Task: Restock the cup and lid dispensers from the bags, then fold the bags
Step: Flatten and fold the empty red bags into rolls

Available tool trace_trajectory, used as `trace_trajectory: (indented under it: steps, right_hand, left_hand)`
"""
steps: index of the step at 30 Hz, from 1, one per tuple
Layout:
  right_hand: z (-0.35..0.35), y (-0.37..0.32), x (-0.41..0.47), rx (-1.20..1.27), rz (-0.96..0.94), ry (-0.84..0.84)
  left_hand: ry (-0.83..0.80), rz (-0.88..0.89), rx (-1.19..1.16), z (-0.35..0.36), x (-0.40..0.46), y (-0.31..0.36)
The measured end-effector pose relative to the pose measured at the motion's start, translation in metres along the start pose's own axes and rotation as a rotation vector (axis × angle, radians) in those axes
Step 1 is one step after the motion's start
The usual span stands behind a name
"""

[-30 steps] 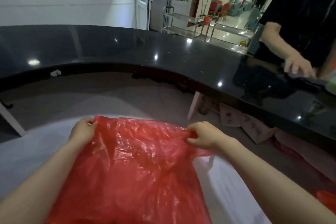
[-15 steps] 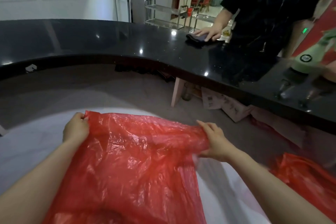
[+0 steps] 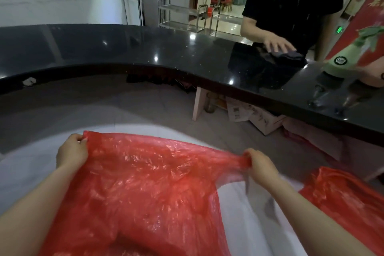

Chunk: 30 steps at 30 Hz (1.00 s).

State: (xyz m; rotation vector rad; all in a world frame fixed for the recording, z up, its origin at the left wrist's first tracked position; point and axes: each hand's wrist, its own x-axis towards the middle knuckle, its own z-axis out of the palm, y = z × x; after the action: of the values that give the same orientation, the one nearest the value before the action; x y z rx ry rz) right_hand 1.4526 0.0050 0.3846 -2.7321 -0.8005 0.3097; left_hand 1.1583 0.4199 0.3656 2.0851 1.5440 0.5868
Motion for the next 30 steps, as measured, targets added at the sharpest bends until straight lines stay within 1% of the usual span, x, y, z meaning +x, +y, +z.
trace_trajectory:
  steps: [2, 4, 7, 11, 13, 15, 16, 18, 19, 21, 23, 25, 27, 30]
  right_hand:
    - [-0.003, 0.004, 0.0, -0.001, 0.031, 0.106]
    - [-0.008, 0.006, 0.002, -0.054, 0.062, 0.161]
    - [-0.013, 0.006, 0.003, -0.247, 0.073, 0.142]
    - [-0.013, 0.005, 0.005, -0.455, 0.041, 0.207]
    - [-0.011, 0.004, 0.007, -0.43, 0.066, 0.236]
    - [-0.008, 0.001, 0.008, -0.338, 0.078, 0.251]
    - [-0.006, -0.001, 0.008, -0.307, 0.075, 0.244]
    - [-0.005, -0.012, 0.007, -0.237, 0.055, 0.244]
    - [-0.003, -0.02, 0.009, -0.186, 0.027, 0.261]
    - [0.004, -0.042, 0.013, -0.064, -0.086, 0.281]
    - [0.016, -0.072, 0.019, 0.076, -0.193, 0.241]
    - [0.032, -0.102, 0.026, 0.12, -0.26, 0.153]
    - [0.053, -0.124, 0.034, 0.042, -0.272, 0.029]
    - [0.082, -0.128, 0.04, -0.131, -0.197, -0.11]
  left_hand:
    - [-0.016, 0.012, 0.036, -0.001, 0.004, -0.005]
    - [-0.029, 0.036, 0.049, 0.0, 0.007, -0.005]
    - [-0.021, 0.098, 0.049, 0.002, 0.013, 0.005]
    - [-0.015, 0.119, 0.038, 0.007, 0.019, 0.017]
    - [-0.022, 0.109, 0.013, 0.011, 0.015, 0.019]
    - [-0.002, 0.126, -0.006, 0.014, 0.01, 0.023]
    - [0.026, 0.181, 0.02, 0.016, 0.007, 0.024]
    - [0.073, 0.371, 0.123, 0.021, 0.003, 0.029]
    - [0.063, 0.474, 0.168, 0.024, 0.001, 0.031]
    - [-0.012, 0.637, 0.231, 0.032, -0.006, 0.037]
    - [-0.099, 0.749, 0.284, 0.041, -0.011, 0.039]
    - [-0.212, 0.789, 0.357, 0.049, -0.014, 0.037]
    - [-0.302, 0.74, 0.399, 0.057, -0.014, 0.032]
    - [-0.338, 0.689, 0.423, 0.067, -0.008, 0.02]
